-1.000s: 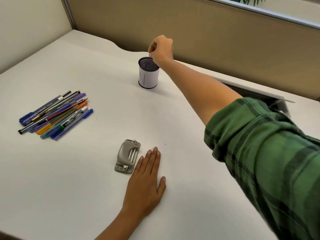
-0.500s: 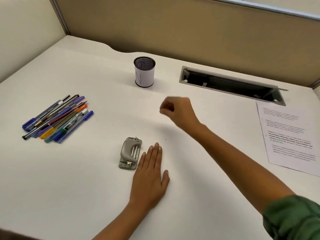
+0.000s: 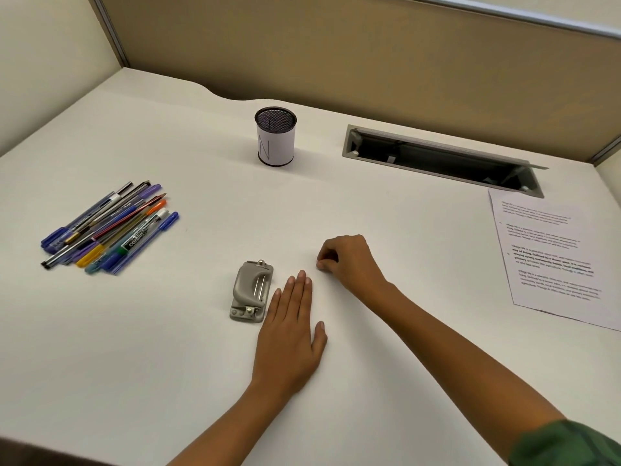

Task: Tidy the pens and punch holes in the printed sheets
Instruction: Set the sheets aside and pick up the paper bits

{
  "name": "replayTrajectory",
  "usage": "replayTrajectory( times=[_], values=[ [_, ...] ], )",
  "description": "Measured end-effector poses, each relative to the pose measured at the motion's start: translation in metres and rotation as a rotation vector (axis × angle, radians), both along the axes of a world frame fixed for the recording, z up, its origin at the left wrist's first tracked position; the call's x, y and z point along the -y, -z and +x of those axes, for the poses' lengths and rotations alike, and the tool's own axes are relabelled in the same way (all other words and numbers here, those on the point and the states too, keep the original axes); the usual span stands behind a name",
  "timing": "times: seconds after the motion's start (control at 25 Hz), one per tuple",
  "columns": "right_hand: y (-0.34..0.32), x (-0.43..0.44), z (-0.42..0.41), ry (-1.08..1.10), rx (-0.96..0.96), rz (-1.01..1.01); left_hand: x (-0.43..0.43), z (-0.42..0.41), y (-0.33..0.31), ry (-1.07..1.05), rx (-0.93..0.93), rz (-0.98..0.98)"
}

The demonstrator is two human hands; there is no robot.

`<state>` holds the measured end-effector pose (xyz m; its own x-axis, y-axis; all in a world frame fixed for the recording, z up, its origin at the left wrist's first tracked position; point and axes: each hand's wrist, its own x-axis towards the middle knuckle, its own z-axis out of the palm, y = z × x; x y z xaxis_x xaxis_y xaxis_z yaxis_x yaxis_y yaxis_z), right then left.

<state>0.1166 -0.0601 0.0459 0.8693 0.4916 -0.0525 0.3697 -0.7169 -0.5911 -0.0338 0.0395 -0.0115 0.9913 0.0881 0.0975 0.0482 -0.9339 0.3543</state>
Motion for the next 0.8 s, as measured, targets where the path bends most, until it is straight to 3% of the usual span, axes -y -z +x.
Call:
replayTrajectory(
  times=[0.16, 0.36, 0.52, 0.6, 0.8],
  values=[
    [-0.002, -0.003, 0.000, -0.065, 0.059, -0.055, 0.001, -0.001, -0.001, -0.004, 0.005, -0.006],
    [-0.003, -0.014, 0.001, -0.134, 0.100, -0.355, 0.000, 0.000, -0.001, 0.000, 0.006, -0.002],
    [-0.006, -0.018, 0.006, -0.097, 0.009, -0.467, 0.001, -0.001, -0.002, -0.003, 0.010, -0.014],
    [-0.015, -0.018, 0.016, -0.095, -0.020, -0.374, 0.000, -0.001, -0.002, -0.001, 0.007, -0.003],
    [-0.044, -0.035, 0.057, 0.002, -0.063, 0.128, 0.000, -0.001, 0.001, -0.005, 0.000, -0.018]
  ],
)
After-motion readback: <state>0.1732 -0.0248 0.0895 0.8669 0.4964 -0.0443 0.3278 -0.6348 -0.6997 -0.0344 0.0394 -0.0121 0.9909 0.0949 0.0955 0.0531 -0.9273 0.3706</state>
